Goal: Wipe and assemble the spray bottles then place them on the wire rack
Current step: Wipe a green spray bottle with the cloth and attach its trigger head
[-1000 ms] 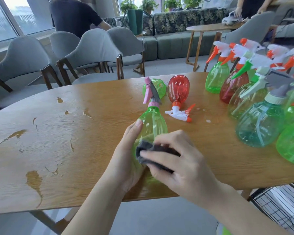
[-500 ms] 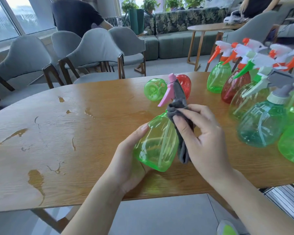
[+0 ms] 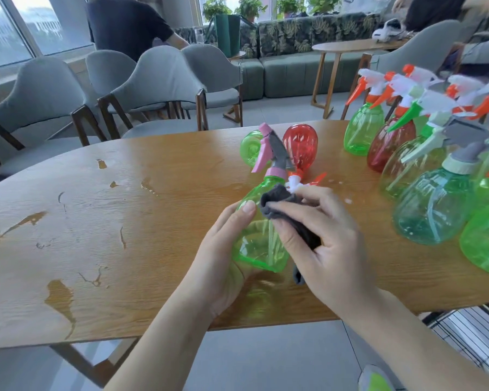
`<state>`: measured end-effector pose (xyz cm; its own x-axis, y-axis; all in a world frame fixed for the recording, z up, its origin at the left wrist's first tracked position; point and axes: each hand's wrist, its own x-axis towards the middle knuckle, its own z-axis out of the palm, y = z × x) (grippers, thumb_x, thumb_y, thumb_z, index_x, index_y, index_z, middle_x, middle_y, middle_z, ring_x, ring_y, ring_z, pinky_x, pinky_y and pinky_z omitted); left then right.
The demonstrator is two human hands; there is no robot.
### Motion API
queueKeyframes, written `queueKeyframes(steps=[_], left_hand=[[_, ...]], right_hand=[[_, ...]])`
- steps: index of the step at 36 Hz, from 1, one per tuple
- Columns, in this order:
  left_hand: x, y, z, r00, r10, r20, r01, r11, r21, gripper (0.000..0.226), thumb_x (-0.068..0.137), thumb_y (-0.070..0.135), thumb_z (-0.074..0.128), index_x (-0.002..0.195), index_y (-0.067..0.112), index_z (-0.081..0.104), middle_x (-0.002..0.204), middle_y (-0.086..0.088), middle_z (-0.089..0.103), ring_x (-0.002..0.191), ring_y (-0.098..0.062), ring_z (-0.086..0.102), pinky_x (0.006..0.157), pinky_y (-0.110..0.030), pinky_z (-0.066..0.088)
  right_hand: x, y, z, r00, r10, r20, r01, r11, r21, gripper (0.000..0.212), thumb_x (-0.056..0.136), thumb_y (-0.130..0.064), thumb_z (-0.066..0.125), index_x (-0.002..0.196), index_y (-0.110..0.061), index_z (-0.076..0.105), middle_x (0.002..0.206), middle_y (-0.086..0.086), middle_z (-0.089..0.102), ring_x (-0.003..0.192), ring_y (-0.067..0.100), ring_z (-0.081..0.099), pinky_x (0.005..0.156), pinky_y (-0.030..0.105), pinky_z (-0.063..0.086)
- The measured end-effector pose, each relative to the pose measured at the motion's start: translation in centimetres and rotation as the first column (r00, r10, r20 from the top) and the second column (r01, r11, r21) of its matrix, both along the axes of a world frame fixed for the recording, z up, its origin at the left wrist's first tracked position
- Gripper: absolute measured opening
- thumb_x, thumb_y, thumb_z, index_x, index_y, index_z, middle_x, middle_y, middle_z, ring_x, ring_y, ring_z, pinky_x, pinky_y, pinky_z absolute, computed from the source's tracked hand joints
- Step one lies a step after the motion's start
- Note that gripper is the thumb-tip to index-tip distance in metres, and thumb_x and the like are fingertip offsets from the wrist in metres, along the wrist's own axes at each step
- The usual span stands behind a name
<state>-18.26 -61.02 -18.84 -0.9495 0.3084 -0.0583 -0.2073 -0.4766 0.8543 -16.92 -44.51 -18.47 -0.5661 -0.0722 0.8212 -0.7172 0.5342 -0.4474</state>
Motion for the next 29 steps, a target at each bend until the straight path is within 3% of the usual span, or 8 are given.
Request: queueKeyframes(steps=[5,9,12,14,17,20,23,29], left_hand=[[-0.3,-0.3,-0.3,0.992,0.089,0.094,-0.093,0.995,0.038,0.077,0.084,0.052,0.080,0.133,0.000,0.051,0.096,-0.017,0.066,0.085,-0.028,0.069,0.067,-0.031,0.059],[-0.4,-0.8,-0.5,0.988,0.014,0.151,-0.020,0.999,0.042,0.088,0.085,0.057,0.079,0.149,0.005,0.047,0.120,-0.021,0.062,0.107,-0.033,0.066,0.085,-0.039,0.056],[-0.2,-0.8,-0.4,0.991,0.004,0.137,-0.012,0.998,0.055,0.082,0.089,0.051,0.077,0.145,0.000,0.048,0.115,-0.021,0.065,0.101,-0.032,0.068,0.077,-0.037,0.058],[-0.3,-0.6,-0.4,0.997,0.034,0.068,-0.037,0.998,0.041,0.071,0.090,0.041,0.075,0.138,-0.005,0.050,0.107,-0.019,0.068,0.094,-0.030,0.070,0.073,-0.036,0.059],[-0.4,-0.6,-0.5,1.000,-0.001,-0.022,0.002,0.999,0.040,0.065,0.084,0.035,0.075,0.139,0.004,0.057,0.119,-0.020,0.066,0.101,-0.032,0.067,0.078,-0.039,0.059],[-0.2,-0.7,-0.2,0.998,-0.059,-0.015,0.059,0.998,0.017,0.062,0.078,0.035,0.075,0.133,0.010,0.063,0.114,-0.016,0.069,0.092,-0.028,0.070,0.072,-0.038,0.059],[-0.3,-0.7,0.2,0.996,-0.092,-0.007,0.091,0.996,-0.005,0.060,0.073,0.037,0.076,0.127,0.013,0.065,0.107,-0.013,0.071,0.087,-0.025,0.070,0.067,-0.036,0.059],[-0.6,-1.0,0.0,0.998,-0.045,0.039,0.047,0.997,-0.056,0.065,0.084,0.038,0.079,0.139,0.011,0.058,0.133,-0.026,0.062,0.113,-0.035,0.064,0.100,-0.052,0.048]], right_hand=[[0.8,-0.8,-1.5,0.986,0.109,-0.125,-0.075,0.964,0.255,0.019,0.099,-0.014,0.071,0.116,-0.011,0.078,0.116,0.005,0.060,0.098,0.028,0.060,0.088,0.040,0.051],[0.7,-0.6,-1.9,0.972,0.113,-0.205,-0.033,0.934,0.356,0.018,0.102,-0.015,0.068,0.116,-0.015,0.079,0.114,0.007,0.068,0.101,0.026,0.056,0.080,0.046,0.051],[0.5,-0.2,-1.5,0.968,0.110,-0.226,-0.020,0.930,0.367,0.018,0.103,-0.018,0.067,0.116,-0.016,0.079,0.113,0.008,0.069,0.101,0.025,0.054,0.080,0.046,0.051],[0.2,0.1,-1.2,0.972,0.083,-0.219,-0.010,0.949,0.316,0.020,0.103,-0.020,0.067,0.117,-0.014,0.078,0.111,0.009,0.068,0.101,0.024,0.056,0.082,0.045,0.051],[-0.7,0.6,-0.5,0.992,0.006,-0.127,0.012,0.990,0.138,0.023,0.101,-0.022,0.066,0.119,-0.013,0.076,0.111,0.010,0.065,0.102,0.022,0.058,0.090,0.035,0.050],[-1.3,1.1,0.2,0.998,-0.007,0.064,0.013,0.995,-0.097,0.023,0.102,-0.025,0.064,0.122,-0.019,0.071,0.117,0.002,0.063,0.113,0.015,0.061,0.097,0.029,0.050],[-1.4,0.9,0.5,0.987,-0.014,0.161,0.044,0.982,-0.185,0.022,0.102,-0.023,0.062,0.123,-0.023,0.069,0.118,-0.002,0.062,0.118,0.004,0.058,0.100,0.019,0.045],[-0.4,-0.2,0.6,0.991,-0.027,0.130,0.044,0.990,-0.132,0.024,0.099,-0.015,0.063,0.120,-0.010,0.074,0.116,0.006,0.063,0.113,0.002,0.057,0.098,0.009,0.037]])
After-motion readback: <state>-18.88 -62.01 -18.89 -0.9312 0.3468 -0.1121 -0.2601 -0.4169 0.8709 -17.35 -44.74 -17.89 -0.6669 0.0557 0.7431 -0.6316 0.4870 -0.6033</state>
